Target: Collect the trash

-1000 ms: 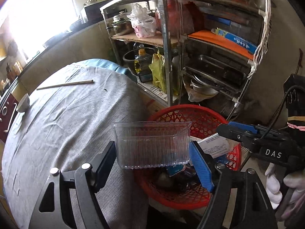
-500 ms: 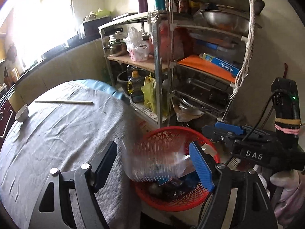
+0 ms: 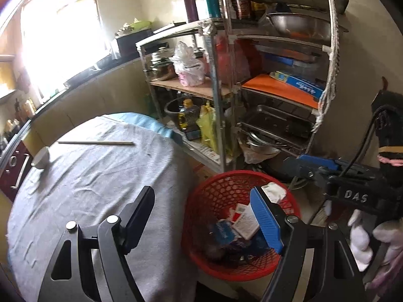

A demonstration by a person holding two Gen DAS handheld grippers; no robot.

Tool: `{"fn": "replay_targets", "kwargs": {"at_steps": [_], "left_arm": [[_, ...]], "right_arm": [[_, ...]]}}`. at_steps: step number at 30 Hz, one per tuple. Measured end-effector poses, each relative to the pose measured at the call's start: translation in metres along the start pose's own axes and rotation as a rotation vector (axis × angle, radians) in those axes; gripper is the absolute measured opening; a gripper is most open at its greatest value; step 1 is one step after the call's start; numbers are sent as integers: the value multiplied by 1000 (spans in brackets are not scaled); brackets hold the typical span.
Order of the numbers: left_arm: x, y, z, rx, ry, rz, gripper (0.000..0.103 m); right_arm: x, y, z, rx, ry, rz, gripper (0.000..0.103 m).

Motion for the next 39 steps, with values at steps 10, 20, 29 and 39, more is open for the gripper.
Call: {"fn": "replay_targets", "kwargs": {"at_steps": [10,20,29,39], "left_arm": [[-39,17,70,-90,-227,-4,79],[-103,43,166,-265,-448,-9,79],[-167,69,238,-391,-615,-46,79],[-226,91,274,-460,-722,-101,79]], "right_arm": [[3,0,46,-95,-38,4,52],[14,4,142,-244,-118,40,53],[20,10,244,-346,-183,74,53],[-2,26,334,-433,-244,44,59]]}}
Point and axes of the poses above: each gripper's, at about its wrist camera, not at the fingertips, and x roughly the way its jaws point, z to its left, y to its underside, the point moved 7 cm from there along x, roughly the way its jaws point, and after that the axes turned 4 degrees about -z, right-handed, at the moved point
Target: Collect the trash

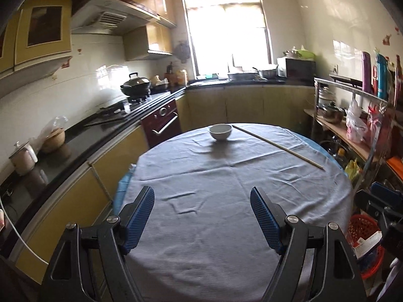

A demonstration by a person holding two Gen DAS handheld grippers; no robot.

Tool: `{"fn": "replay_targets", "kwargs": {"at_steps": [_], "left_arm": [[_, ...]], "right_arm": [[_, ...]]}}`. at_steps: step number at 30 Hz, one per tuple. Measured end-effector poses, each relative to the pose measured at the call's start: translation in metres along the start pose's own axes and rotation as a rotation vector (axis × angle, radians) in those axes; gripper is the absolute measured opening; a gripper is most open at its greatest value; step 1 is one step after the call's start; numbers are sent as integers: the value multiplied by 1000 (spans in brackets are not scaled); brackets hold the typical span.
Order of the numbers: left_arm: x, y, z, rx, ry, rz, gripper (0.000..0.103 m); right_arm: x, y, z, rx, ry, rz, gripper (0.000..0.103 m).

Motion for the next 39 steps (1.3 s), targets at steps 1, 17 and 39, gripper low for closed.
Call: {"fn": "replay_targets", "kwargs": {"at_steps": [1,17,39], "left_arm": [[-3,0,5,-2,-6,-7,79],[-34,-8,31,-14,-40,-68,83],[-46,-11,24,-4,-30,-87,87]], "right_arm": [[-1,0,7,-7,-2,-3,60],[5,11,37,2,6,41,61],[-12,1,31,6,29,-1,61]]}}
Point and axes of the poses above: each gripper's, at about its wrist camera, not at the fingertips, and x roughly the way its jaws point, z to its left, y to its underside, the point moved 7 cm from there along x, roughly the way its jaws point, and after that the axes turned 4 degrees about -z, right-handed, at the moved point
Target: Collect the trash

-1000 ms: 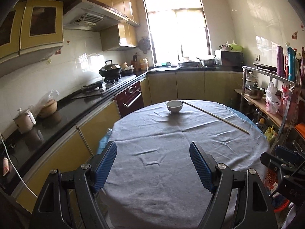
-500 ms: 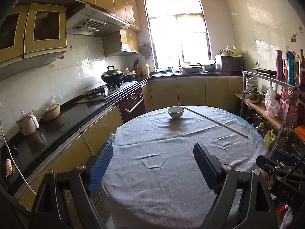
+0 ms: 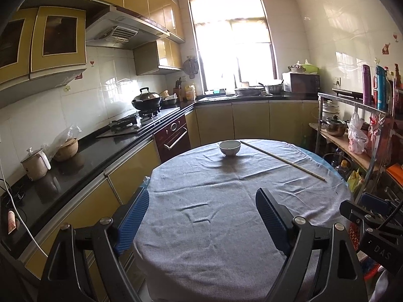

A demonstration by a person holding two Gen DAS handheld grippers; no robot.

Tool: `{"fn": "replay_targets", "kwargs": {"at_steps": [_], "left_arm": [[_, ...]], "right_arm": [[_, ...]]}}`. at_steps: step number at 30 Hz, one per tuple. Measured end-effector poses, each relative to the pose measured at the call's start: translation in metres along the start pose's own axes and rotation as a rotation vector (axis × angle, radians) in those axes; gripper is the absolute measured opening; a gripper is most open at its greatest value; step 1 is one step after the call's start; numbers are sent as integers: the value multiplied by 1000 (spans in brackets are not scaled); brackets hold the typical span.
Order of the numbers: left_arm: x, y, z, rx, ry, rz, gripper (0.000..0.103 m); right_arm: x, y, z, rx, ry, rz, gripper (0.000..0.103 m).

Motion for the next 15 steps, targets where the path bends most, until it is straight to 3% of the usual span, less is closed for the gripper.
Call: {"fn": "replay_targets", "kwargs": {"at_steps": [15], "left_arm": [[2,2,-1,-2,10,12,87]], "right_arm": [[2,2,-1,8,-3,6,61]]}}
Point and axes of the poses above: each gripper's, at about its wrist camera, not at the fingertips, and x roughly the way its jaws point, z to its left, y to its underside, the point moved 7 cm from there along x, roughly the way its jaws point, and after that the axes turned 4 degrees about -z, right-handed, at the moved point
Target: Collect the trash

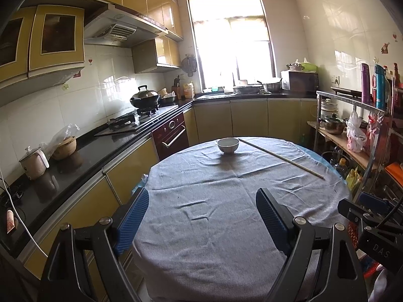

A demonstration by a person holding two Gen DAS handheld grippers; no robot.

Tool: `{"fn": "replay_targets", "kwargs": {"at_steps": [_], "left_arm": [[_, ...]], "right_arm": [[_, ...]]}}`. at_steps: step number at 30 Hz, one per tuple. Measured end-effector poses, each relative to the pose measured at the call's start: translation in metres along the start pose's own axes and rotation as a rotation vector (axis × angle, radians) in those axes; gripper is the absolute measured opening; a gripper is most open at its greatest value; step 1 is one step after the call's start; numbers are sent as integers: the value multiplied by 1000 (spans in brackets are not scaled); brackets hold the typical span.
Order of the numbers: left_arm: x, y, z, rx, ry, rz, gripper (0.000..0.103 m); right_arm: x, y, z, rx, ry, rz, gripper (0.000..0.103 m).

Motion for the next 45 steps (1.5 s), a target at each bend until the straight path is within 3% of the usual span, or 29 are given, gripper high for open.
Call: {"fn": "replay_targets", "kwargs": {"at_steps": [45], "left_arm": [[-3,3,-5,3,18,7,88]], "right_arm": [[-2,0,4,2,-1,-7,61]]}}
Point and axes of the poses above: each gripper's, at about its wrist camera, not at the fingertips, and x roughly the way its jaws point, z to its left, y to its underside, the point moved 7 cm from there along x, roughly the way its jaws point, and after that the axes turned 4 degrees about -z, right-handed, at the moved point
